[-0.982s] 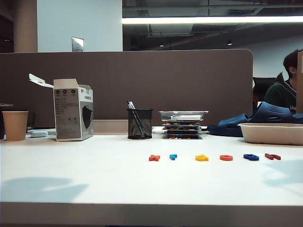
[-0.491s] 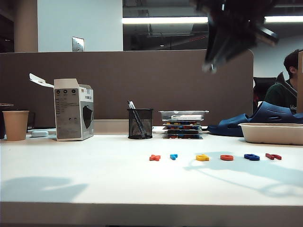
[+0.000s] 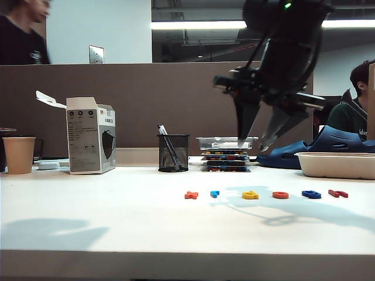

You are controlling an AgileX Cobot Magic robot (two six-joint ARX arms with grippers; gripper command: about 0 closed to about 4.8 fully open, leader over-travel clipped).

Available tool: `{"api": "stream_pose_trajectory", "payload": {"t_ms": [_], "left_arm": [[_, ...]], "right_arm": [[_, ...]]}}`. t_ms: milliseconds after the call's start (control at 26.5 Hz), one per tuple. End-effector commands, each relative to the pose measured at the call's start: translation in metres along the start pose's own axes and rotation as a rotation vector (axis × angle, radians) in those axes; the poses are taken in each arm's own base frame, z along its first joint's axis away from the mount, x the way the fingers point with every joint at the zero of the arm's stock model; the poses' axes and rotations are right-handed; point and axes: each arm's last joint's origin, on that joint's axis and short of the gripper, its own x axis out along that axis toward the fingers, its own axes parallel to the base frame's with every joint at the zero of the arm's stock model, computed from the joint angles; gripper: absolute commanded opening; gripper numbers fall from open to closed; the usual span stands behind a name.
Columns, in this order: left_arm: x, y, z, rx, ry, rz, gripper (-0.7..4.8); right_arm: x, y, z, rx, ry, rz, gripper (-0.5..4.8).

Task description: Select the appropriate letters from the row of letter magnets placed on the table to arrange into the word "dog".

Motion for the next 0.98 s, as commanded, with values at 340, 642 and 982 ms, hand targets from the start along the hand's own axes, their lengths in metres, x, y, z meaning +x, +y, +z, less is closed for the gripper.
{"api": "stream_pose_trajectory", "payload": {"t_ms": [340, 642, 982], "left_arm": [[-0.002, 0.0, 0.001, -0.003, -0.01, -0.002, -0.06], [-0.002, 0.0, 0.001, -0.003, -0.01, -0.002, -0.06], [-0.001, 0.0, 0.001, -0.003, -0.01, -0.002, -0.06]], "right_arm": [[0.044, 0.007, 0.02, -0.007, 0.122, -0.086, 2.12], [0.065, 0.004, 0.013, -0.007, 0.19, -0.106, 2.12], [0.073, 0.003, 0.011, 0.0, 0.208, -0.112, 2.12]]}}
